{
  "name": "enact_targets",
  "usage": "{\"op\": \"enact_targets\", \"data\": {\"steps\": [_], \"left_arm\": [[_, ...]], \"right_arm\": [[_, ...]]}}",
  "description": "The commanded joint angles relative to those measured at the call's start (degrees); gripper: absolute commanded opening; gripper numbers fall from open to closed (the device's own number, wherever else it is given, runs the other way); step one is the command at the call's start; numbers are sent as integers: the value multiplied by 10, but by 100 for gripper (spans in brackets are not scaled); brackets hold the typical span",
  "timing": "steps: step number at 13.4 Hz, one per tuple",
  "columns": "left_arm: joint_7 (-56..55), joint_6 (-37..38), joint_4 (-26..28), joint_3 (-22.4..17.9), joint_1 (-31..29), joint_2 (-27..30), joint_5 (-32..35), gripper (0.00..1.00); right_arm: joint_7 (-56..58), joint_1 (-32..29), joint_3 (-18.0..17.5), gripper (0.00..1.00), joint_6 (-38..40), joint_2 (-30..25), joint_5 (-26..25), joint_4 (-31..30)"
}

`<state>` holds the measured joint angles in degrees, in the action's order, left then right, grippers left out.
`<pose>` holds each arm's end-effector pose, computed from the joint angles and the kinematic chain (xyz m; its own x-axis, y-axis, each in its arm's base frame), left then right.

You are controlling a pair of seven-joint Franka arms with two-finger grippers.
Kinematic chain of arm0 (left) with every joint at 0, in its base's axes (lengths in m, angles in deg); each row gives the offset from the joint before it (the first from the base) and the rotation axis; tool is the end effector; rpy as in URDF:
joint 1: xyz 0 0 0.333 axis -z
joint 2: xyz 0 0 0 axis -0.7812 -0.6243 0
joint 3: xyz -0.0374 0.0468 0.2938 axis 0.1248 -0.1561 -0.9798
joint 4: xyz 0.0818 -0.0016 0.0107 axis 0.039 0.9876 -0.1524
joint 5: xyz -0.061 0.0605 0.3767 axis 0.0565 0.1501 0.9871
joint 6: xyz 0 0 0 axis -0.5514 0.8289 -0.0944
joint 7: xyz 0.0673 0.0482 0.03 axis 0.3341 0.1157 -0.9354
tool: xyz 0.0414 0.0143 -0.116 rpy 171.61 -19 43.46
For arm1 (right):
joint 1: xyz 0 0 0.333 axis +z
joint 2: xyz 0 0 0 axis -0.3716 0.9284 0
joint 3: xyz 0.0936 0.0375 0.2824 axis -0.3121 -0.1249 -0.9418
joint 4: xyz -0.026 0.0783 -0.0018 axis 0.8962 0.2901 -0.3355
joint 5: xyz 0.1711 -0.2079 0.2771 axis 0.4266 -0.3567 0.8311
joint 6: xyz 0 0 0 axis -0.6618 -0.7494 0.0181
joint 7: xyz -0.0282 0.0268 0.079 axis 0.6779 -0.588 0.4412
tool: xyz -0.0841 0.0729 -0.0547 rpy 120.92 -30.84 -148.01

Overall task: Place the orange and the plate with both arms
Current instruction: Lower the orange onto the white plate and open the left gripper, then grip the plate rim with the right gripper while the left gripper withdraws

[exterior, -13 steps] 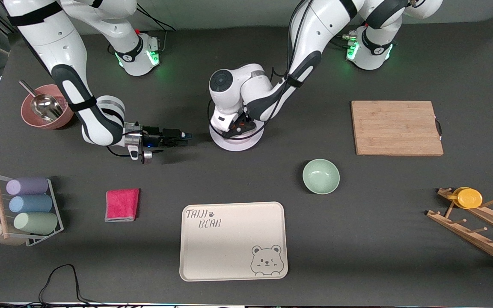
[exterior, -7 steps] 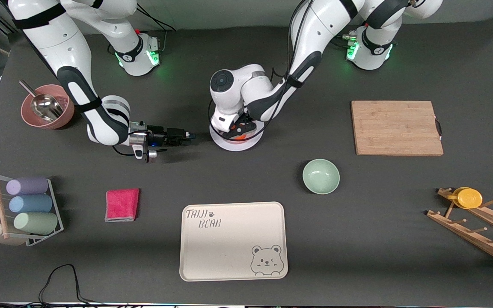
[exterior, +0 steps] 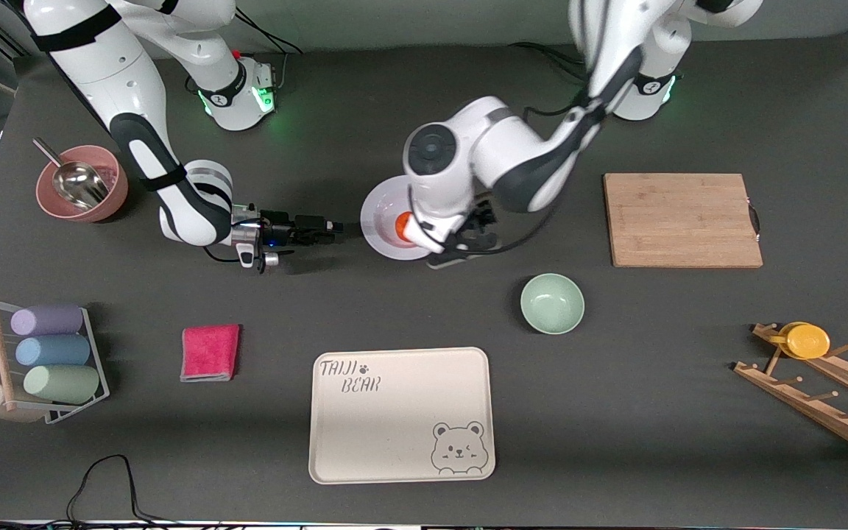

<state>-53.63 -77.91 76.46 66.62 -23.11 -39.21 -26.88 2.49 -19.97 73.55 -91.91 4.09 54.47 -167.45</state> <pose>0.4901 -0.4385 0.3527 0.9666 0.2491 -0.0607 0.2404 -0.9628 -0.1233 0.4076 0.1788 0.1181 0.9860 -0.0252 -0.1646 -0.1595 -0.4268 -0.8901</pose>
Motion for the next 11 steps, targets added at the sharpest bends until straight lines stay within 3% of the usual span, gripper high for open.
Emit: {"op": "enact_targets", "data": {"steps": [1, 3, 5, 8, 11], "left_arm": [[159, 62, 20, -94, -8, 84, -69, 100], [240, 98, 22, -153, -14, 125, -82, 100], [317, 133, 26, -168, -58, 154, -82, 100], [441, 151, 29, -149, -176, 175, -79, 100], [522, 159, 35, -86, -312, 191, -62, 100]], "right_arm": [[31, 6, -49, 100, -61, -3, 62, -12], [34, 7, -62, 100, -69, 1, 77, -12], [54, 9, -64, 100, -76, 16, 81, -12], [95, 18, -74, 100, -79, 32, 126, -12], [96, 18, -80, 100, -89, 32, 128, -13]]}}
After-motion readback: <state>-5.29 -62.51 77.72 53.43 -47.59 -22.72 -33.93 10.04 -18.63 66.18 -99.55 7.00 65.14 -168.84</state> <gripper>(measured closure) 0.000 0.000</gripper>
